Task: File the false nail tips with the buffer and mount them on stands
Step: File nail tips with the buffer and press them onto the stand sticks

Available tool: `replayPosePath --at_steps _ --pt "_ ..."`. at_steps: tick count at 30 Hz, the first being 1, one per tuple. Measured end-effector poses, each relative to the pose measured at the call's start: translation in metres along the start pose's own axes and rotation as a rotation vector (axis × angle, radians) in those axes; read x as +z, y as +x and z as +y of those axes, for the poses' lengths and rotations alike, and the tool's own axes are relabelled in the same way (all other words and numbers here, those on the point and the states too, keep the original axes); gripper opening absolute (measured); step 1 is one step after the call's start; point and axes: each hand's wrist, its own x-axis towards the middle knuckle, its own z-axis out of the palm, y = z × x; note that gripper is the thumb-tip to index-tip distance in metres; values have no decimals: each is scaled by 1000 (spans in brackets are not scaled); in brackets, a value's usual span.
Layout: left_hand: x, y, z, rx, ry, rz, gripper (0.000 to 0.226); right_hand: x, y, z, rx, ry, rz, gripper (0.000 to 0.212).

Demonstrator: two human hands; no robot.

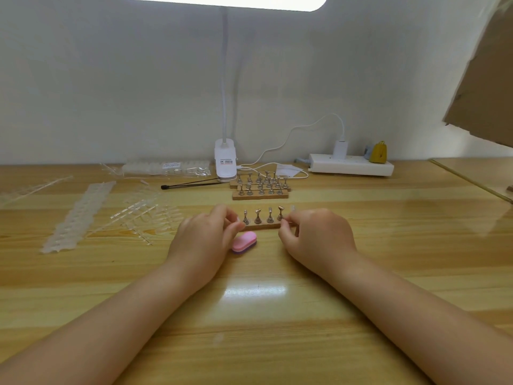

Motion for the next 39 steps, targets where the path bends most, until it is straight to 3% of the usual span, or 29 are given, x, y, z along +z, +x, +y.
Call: replayPosePath --at_steps 7,13,22,29,34,39 --pt "0 -1 -1 34 -77 -4 5 10 6 3 38 -27 -38 31" --pt "0 -3 -2 76 -59 81 16 11 7 7 67 -6 22 31" --pt "2 -3 -4 100 -41 107 28 8 10 4 19 -198 -10 37" --pt "2 -3 -4 101 -37 114 25 5 11 6 34 -68 -16 30" --pt "-1 -4 0 141 -29 193 23 3 4 4 23 78 120 19" --pt "1 -3 1 187 -59 86 18 1 -1 0 -14 281 138 10"
